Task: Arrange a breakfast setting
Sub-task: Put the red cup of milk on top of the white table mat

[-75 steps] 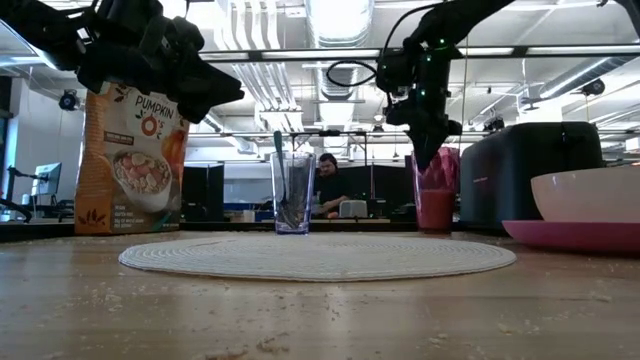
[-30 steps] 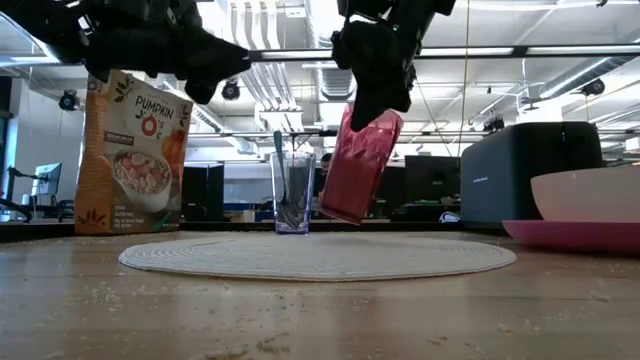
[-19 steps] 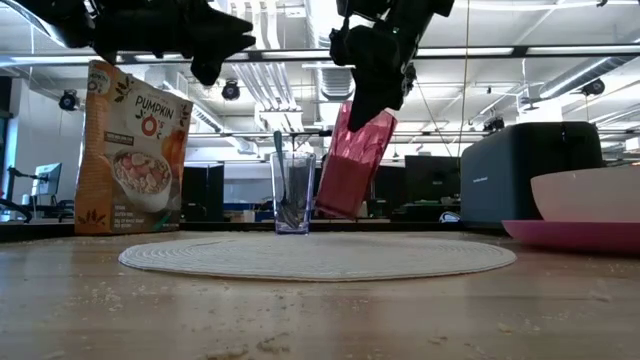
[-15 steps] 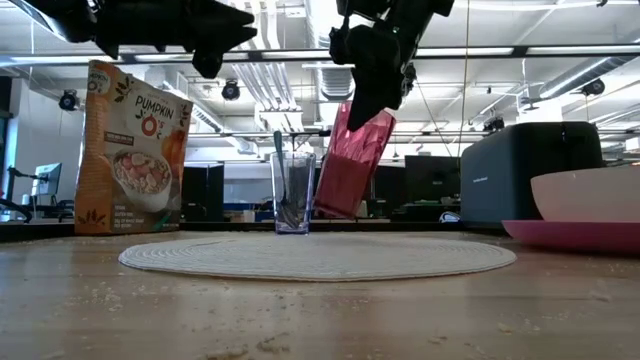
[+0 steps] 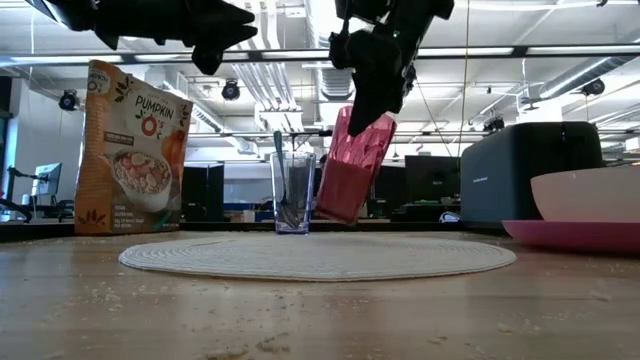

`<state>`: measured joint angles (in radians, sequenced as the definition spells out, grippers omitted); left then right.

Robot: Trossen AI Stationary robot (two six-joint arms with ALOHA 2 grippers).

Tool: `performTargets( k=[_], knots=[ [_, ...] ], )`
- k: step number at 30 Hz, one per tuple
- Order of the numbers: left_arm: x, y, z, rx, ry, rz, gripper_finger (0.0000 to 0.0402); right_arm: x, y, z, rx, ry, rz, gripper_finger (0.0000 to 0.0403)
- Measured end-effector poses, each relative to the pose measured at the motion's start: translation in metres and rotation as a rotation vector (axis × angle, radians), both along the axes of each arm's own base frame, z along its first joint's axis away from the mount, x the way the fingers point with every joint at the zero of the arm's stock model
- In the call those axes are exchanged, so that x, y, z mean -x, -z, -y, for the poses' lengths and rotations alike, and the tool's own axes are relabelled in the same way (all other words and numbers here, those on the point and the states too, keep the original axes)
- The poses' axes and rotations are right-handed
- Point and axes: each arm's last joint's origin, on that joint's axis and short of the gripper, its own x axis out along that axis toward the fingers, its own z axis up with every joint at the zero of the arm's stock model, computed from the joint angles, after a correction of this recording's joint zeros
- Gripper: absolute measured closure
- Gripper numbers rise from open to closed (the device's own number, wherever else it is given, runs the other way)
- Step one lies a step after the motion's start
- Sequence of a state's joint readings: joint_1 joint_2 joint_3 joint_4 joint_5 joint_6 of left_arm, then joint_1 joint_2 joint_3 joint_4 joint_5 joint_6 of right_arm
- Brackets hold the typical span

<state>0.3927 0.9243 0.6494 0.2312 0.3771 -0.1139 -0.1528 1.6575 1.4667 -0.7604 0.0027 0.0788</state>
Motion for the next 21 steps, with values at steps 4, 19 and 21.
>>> performTargets(
  k=[4, 19, 21],
  knots=[
    [0.001, 0.003, 0.0, 0.004, 0.0, -0.011, 0.0294, -0.008, 0.014, 0.001, -0.006, -0.004, -0.026, 0.0394],
    [0.003, 0.003, 0.001, -0.014, 0.001, -0.012, 0.0294, -0.015, 0.011, 0.001, -0.003, -0.004, -0.021, 0.0394],
    [0.003, 0.003, 0.001, -0.016, 0.001, -0.012, 0.0294, -0.017, 0.007, 0.001, -0.007, -0.009, -0.009, 0.0394]
  ],
)
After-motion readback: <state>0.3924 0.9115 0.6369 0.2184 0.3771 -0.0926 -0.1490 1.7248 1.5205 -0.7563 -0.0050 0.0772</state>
